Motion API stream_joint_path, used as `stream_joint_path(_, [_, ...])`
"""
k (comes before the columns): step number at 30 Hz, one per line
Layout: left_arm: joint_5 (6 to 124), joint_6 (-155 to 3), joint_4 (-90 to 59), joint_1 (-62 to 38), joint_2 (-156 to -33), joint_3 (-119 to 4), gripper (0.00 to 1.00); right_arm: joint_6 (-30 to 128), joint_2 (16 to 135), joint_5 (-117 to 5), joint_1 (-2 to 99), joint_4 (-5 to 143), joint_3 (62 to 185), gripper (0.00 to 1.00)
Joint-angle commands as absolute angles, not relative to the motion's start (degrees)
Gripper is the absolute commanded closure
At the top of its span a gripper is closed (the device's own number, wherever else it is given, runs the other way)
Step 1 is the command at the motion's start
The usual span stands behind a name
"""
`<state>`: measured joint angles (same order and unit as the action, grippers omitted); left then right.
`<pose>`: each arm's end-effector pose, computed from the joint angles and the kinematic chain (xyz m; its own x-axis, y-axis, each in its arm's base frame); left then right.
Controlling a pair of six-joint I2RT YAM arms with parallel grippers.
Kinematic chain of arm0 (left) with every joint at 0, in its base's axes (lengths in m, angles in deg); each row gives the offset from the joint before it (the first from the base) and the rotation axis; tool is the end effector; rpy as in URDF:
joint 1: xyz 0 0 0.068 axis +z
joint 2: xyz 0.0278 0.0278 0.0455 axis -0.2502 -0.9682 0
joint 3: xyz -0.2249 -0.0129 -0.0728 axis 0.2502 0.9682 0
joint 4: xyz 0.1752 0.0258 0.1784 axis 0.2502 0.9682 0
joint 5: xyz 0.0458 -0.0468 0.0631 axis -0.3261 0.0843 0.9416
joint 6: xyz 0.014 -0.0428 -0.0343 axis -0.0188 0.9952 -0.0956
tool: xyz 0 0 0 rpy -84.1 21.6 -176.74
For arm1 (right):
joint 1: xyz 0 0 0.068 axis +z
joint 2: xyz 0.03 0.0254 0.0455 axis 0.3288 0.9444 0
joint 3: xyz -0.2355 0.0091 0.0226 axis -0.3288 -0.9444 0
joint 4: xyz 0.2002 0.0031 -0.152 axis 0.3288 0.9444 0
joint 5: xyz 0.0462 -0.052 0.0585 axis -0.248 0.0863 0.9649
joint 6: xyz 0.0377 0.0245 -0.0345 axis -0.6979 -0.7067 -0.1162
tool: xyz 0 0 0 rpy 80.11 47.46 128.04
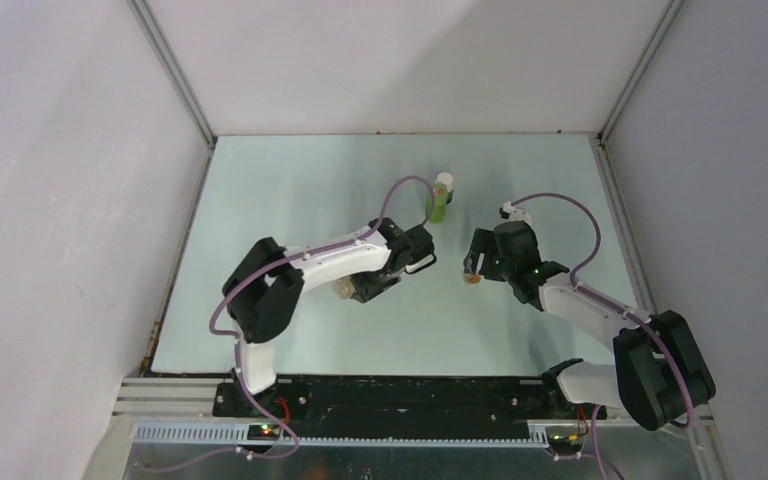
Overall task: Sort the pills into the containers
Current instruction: Pour the pill into the pill container.
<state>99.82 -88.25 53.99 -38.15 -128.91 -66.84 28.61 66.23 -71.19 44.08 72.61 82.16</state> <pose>0.2082 -0.2436 0.1567 -0.5898 0.7988 0.1189 0.7530 0.4907 0.4384 0.2356 0.1034 0.1593 -0.6847 0.1824 -0.7056 -0.0180 0.9636 0.2666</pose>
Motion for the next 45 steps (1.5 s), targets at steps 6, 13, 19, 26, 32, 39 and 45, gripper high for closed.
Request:
stream_joint_path(6, [98.7, -87.7, 48.3, -38.4, -117.5, -61.6, 1.00, 27.8, 66.8, -71.1, 43.9, 71.5, 82.6, 0.21])
stream_joint_path(13, [99.1, -86.5, 39.8, -38.2, -107.1, -60.1, 1.00, 27.0, 67.6, -71.6, 43.9, 71.9, 82.6, 0.22])
stream_joint_path(19, [102.7, -86.3, 31.4, -38.3, -99.6, -57.4, 1.00, 27.0, 66.3, -73.0, 43.8, 75.0, 83.6, 0.22])
stream_joint_path(26, [103.2, -83.8, 18.1, -38.3, -87.7, -48.9, 1.00, 27.2, 65.0, -74.0, 43.9, 79.6, 85.5, 0.21])
stream_joint_path(32, [102.7, -80.0, -5.6, -38.2, -74.3, -37.3, 1.00, 27.3, 65.2, -74.9, 44.8, 83.2, 87.5, 0.22])
stream_joint_path(39, [94.3, -75.6, -33.2, -38.3, -63.8, -25.2, 1.00, 26.4, 70.7, -80.4, 50.6, 89.1, 92.8, 0.20])
stream_joint_path(45, [84.8, -75.7, -38.3, -38.3, -64.9, -24.8, 1.00, 25.5, 77.8, -84.9, 53.4, 92.8, 98.0, 0.19])
